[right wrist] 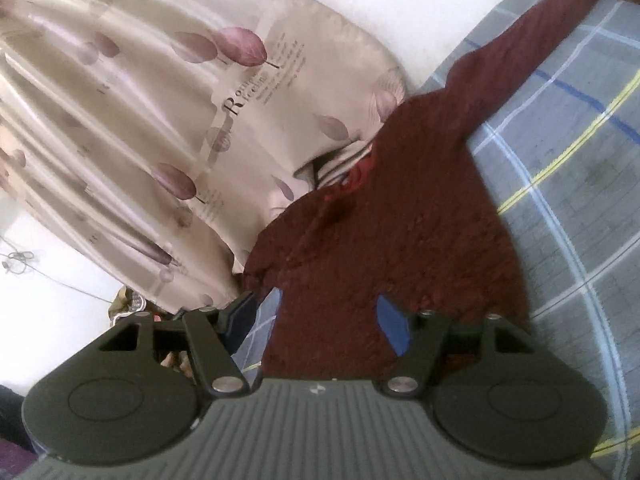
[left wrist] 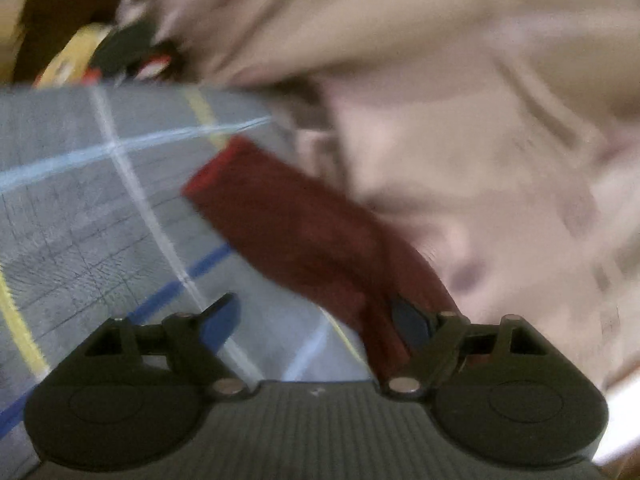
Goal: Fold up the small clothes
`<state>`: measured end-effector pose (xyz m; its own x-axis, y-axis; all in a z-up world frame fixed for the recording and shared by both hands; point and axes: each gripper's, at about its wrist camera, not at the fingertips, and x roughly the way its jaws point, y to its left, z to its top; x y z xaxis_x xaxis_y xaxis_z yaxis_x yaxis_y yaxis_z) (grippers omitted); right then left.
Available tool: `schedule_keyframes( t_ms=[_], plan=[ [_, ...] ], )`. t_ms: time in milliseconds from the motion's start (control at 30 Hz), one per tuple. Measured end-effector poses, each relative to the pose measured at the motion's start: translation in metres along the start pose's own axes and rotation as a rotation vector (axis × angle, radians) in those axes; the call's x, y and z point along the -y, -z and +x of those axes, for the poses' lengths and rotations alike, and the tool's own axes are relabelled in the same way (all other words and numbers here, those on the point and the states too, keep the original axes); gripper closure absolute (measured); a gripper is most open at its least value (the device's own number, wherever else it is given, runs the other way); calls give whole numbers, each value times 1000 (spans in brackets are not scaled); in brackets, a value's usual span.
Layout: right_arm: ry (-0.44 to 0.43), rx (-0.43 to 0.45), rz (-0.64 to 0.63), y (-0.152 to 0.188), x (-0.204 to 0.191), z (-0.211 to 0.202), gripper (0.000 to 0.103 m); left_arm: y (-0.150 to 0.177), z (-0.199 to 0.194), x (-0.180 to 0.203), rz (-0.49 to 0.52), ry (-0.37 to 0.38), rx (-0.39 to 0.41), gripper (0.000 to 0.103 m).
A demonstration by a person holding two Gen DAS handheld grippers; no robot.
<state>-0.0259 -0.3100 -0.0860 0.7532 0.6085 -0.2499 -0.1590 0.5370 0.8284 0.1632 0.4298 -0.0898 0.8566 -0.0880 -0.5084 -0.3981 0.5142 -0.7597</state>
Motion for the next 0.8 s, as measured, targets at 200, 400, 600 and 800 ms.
schedule_keyframes(
  t_ms=[200,400,600,800],
  plan=[
    [37,8,41,-3,5,3,29,-24,41,-19,-89,-29,-13,20],
    [53,9,97,-2,10,11,23,-50,69,-24,-151,7,-8,27],
    [71,10,130,1,10,19,19,-51,70,-23,-52,-103,23,95],
    [91,11,146,1,10,23,10,-62,33,-5,45,-54,191,97]
  ],
)
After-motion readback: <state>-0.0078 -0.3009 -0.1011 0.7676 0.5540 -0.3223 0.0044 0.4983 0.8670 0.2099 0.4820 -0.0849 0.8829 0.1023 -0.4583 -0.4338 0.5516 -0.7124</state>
